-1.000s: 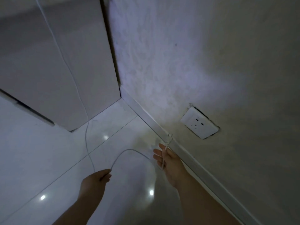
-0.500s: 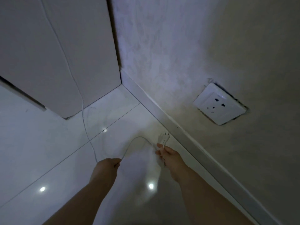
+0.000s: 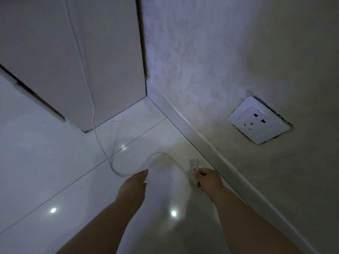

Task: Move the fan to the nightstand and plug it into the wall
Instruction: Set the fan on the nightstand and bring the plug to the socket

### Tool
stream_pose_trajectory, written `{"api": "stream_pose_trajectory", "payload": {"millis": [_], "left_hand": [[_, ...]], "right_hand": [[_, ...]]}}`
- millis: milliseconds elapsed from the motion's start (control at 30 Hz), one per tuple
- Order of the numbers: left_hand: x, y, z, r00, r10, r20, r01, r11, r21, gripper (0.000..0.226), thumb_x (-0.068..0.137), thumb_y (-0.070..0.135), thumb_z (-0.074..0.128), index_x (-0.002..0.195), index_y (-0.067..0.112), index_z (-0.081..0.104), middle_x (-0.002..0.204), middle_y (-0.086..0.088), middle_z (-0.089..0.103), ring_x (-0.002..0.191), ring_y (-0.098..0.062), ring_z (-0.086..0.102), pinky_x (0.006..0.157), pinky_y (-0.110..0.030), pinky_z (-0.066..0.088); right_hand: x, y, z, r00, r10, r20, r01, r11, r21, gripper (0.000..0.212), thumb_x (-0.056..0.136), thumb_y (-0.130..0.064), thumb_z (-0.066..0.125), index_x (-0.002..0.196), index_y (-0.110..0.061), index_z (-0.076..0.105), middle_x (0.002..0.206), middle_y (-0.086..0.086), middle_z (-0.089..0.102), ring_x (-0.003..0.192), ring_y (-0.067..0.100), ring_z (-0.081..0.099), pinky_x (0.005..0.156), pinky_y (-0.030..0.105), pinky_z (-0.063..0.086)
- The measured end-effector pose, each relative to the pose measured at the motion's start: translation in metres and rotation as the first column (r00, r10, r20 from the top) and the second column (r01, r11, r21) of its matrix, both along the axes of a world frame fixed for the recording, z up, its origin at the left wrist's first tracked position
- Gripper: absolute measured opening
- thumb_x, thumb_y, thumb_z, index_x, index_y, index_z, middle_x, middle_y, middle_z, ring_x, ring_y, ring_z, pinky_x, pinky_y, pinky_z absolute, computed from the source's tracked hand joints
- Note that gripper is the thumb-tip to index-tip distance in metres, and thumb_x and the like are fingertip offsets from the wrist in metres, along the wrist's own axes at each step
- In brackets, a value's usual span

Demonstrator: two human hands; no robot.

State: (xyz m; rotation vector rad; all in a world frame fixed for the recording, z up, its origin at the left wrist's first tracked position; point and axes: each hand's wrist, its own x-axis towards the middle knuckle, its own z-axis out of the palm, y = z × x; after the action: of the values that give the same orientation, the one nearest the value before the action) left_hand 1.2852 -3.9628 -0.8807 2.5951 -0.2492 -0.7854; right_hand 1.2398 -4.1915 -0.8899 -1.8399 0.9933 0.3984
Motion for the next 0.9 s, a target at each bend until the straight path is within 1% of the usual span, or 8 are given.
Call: {"api": "stream_pose_trajectory", "payload": {"millis": [100, 233, 400, 500, 567, 700, 767, 900], "left_hand": [[-0.002, -0.014, 0.002, 0.997, -0.073, 0.000, 0.072, 0.992, -0.099, 0.047, 0.095, 0.023, 0.042, 0.141, 0.024, 0.033, 0.149, 0.004, 0.039, 0.137, -0.013, 0.035, 0.111, -0.020, 0.020], [-0.008, -0.029, 0.003, 0.990, -0.143, -0.006, 0.140, 0.978, -0.154, 0.046, 0.095, 0.025, 0.042, 0.140, 0.025, 0.034, 0.148, 0.004, 0.040, 0.136, -0.011, 0.036, 0.110, -0.018, 0.021], [-0.012, -0.036, 0.000, 0.985, -0.168, -0.040, 0.159, 0.972, -0.176, 0.046, 0.095, 0.024, 0.042, 0.140, 0.025, 0.034, 0.147, 0.004, 0.041, 0.135, -0.010, 0.037, 0.109, -0.017, 0.022], [-0.011, -0.035, -0.002, 0.991, -0.117, -0.059, 0.103, 0.974, -0.203, 0.045, 0.094, 0.024, 0.046, 0.139, 0.025, 0.037, 0.145, 0.003, 0.044, 0.134, -0.011, 0.040, 0.108, -0.016, 0.024], [-0.008, -0.037, -0.002, 0.994, -0.094, -0.057, 0.079, 0.973, -0.215, 0.045, 0.094, 0.024, 0.047, 0.138, 0.025, 0.038, 0.145, 0.003, 0.045, 0.133, -0.011, 0.041, 0.107, -0.015, 0.023], [-0.002, -0.041, -0.004, 0.998, -0.040, -0.052, 0.026, 0.969, -0.245, 0.045, 0.093, 0.024, 0.048, 0.137, 0.025, 0.040, 0.144, 0.003, 0.046, 0.132, -0.010, 0.042, 0.099, -0.008, 0.019], [-0.001, -0.043, -0.005, 0.998, -0.025, -0.058, 0.009, 0.968, -0.252, 0.044, 0.093, 0.025, 0.048, 0.137, 0.025, 0.041, 0.143, 0.002, 0.047, 0.132, -0.011, 0.042, 0.102, -0.010, 0.021], [0.003, -0.052, -0.004, 1.000, -0.002, -0.028, -0.006, 0.960, -0.280, 0.044, 0.091, 0.029, 0.051, 0.135, 0.025, 0.044, 0.142, 0.003, 0.049, 0.131, -0.010, 0.043, 0.102, -0.010, 0.021]], "right_hand": [[-0.004, -0.006, -0.003, 0.999, 0.052, 0.003, -0.051, 0.997, -0.051, 0.026, 0.085, -0.030, 0.060, 0.064, -0.014, 0.066, 0.057, 0.010, 0.055, 0.062, 0.023, 0.052, 0.062, 0.030, 0.038], [-0.007, -0.009, -0.003, 0.998, 0.056, -0.017, -0.057, 0.996, -0.064, 0.022, 0.083, -0.023, 0.062, 0.092, -0.005, 0.071, 0.073, 0.014, 0.061, 0.067, 0.025, 0.055, 0.068, 0.040, 0.049], [-0.011, -0.007, -0.008, 0.995, -0.022, -0.098, 0.023, 1.000, 0.012, 0.025, 0.083, 0.003, 0.052, 0.106, 0.003, 0.064, 0.091, 0.017, 0.060, 0.061, 0.027, 0.056, 0.055, 0.034, 0.047], [-0.009, -0.009, -0.012, 0.996, 0.008, -0.085, -0.016, 0.996, -0.090, 0.031, 0.081, -0.006, 0.056, 0.111, -0.005, 0.062, 0.106, 0.017, 0.065, 0.083, 0.031, 0.063, 0.076, 0.038, 0.053], [-0.004, -0.011, -0.008, 0.997, 0.048, -0.055, -0.058, 0.976, -0.210, 0.032, 0.079, -0.014, 0.061, 0.111, -0.010, 0.061, 0.109, 0.016, 0.065, 0.089, 0.028, 0.062, 0.076, 0.028, 0.046], [0.005, -0.014, -0.006, 0.995, 0.063, 0.080, -0.031, 0.935, -0.352, 0.031, 0.079, -0.011, 0.064, 0.108, -0.003, 0.059, 0.112, 0.020, 0.059, 0.101, 0.032, 0.056, 0.084, 0.030, 0.041], [0.010, -0.010, -0.005, 0.990, 0.019, 0.137, 0.020, 0.961, -0.275, 0.027, 0.079, -0.009, 0.066, 0.104, -0.002, 0.061, 0.105, 0.017, 0.062, 0.097, 0.029, 0.057, 0.076, 0.024, 0.038], [0.015, 0.003, -0.001, 0.959, -0.157, 0.237, 0.147, 0.987, 0.059, 0.021, 0.079, -0.012, 0.067, 0.097, -0.019, 0.060, 0.093, 0.001, 0.063, 0.088, 0.018, 0.061, 0.065, 0.007, 0.043]]}}
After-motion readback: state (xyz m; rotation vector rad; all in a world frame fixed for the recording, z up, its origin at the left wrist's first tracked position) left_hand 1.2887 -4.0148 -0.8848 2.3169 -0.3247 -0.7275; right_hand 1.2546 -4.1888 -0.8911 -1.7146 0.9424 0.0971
